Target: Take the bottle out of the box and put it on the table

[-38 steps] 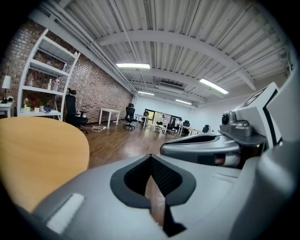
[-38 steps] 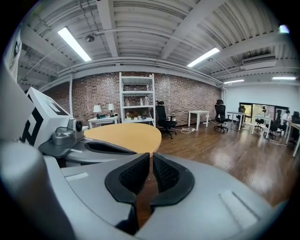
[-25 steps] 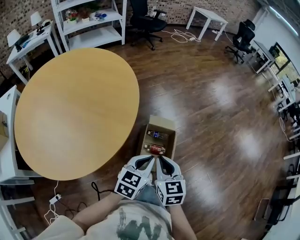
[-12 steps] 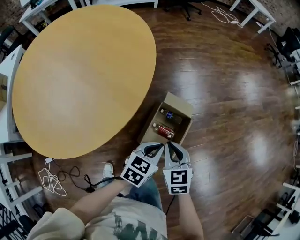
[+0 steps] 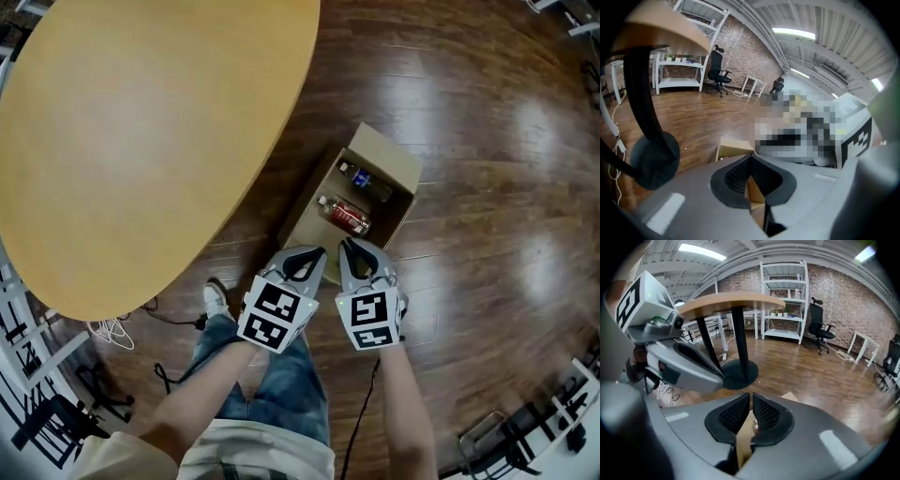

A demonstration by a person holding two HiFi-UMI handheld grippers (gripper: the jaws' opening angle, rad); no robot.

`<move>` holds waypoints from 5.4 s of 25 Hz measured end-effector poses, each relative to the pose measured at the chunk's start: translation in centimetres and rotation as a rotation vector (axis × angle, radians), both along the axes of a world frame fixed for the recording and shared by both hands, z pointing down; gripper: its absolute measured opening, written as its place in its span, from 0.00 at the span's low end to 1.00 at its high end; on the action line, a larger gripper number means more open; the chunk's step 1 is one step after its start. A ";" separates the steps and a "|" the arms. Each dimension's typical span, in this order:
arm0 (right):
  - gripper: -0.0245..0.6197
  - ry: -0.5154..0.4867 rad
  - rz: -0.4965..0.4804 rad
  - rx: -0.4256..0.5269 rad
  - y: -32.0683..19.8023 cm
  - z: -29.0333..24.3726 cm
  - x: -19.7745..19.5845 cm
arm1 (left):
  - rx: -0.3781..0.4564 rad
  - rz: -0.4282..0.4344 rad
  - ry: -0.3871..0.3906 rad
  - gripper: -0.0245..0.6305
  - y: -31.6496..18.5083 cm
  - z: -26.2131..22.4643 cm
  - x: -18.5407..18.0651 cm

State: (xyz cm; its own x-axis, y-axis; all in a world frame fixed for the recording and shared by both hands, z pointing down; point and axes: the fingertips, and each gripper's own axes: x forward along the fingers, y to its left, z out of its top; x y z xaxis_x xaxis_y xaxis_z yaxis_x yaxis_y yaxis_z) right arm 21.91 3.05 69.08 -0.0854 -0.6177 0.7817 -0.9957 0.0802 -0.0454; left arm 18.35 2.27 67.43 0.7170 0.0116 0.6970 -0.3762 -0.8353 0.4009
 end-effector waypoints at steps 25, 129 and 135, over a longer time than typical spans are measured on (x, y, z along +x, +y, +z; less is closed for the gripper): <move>0.30 -0.066 -0.153 -0.327 5.6 36.7 4.3 | -0.082 0.071 -0.128 0.04 2.1 27.3 2.3; 0.51 0.055 0.000 0.551 -8.9 -32.1 -6.2 | 0.449 -0.290 0.280 0.04 -7.0 -31.5 -10.4; 0.51 0.024 -0.061 0.654 -14.4 -34.8 -13.0 | 0.475 -0.419 0.309 0.04 -11.5 -32.8 -16.1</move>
State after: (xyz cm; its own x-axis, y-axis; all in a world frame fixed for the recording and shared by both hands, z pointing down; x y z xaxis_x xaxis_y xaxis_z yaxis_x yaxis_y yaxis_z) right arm 8.94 -11.32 34.31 -0.1221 -0.9608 0.2488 -0.9887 0.1396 0.0541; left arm 2.30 -9.26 34.59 0.7606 -0.5640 0.3216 -0.6321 -0.7563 0.1688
